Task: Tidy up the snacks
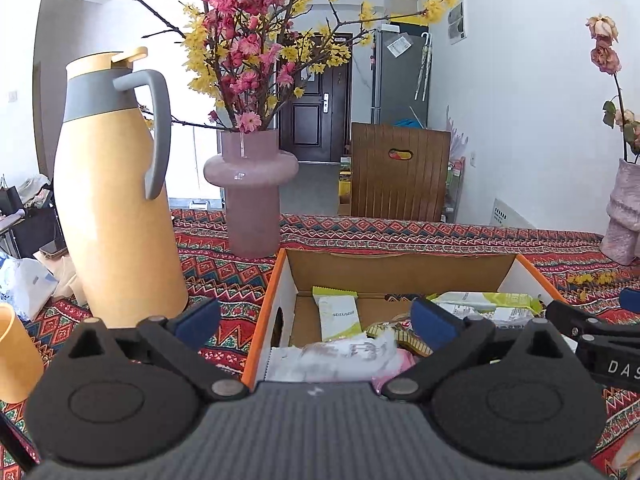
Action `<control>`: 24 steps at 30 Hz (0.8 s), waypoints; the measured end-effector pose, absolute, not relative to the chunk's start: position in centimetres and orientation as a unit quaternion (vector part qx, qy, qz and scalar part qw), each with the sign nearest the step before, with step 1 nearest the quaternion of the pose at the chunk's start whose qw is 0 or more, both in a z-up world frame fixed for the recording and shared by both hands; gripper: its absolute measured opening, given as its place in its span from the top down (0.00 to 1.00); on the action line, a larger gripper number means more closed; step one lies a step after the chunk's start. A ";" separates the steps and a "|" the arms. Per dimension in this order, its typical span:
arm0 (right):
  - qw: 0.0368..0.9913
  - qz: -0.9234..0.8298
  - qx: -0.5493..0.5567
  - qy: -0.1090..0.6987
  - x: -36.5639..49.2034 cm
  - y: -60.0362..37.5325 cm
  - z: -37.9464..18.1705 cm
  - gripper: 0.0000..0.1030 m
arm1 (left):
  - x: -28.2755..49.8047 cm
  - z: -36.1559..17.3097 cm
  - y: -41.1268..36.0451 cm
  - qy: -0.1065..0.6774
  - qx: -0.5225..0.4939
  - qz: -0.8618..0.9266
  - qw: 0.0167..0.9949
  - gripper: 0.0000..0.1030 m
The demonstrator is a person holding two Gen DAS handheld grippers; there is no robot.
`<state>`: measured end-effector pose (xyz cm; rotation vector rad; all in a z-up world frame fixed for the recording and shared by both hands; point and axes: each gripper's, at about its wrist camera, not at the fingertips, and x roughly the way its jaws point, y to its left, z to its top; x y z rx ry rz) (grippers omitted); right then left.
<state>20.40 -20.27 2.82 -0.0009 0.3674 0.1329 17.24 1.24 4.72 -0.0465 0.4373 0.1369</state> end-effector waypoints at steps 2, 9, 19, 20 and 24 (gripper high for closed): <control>0.981 0.071 -0.001 0.179 19.1 -20.5 3.1 0.00 | 16.2 5.0 1.5 0.212 -0.027 0.060 0.975 0.00; 0.981 0.083 -0.001 0.177 13.5 -21.6 3.4 0.00 | 11.2 5.0 1.9 0.197 -0.015 0.033 0.980 0.00; 0.967 0.078 0.009 0.244 8.6 -22.3 1.2 0.00 | 6.3 2.2 3.3 0.248 -0.030 0.006 0.968 0.00; 0.965 0.078 0.011 0.252 8.4 -22.4 0.9 0.00 | 6.1 1.8 3.4 0.256 -0.031 0.006 0.966 0.00; 0.956 0.078 0.017 0.284 7.8 -22.5 -0.6 0.00 | 5.8 0.4 3.6 0.284 -0.026 0.012 0.958 0.00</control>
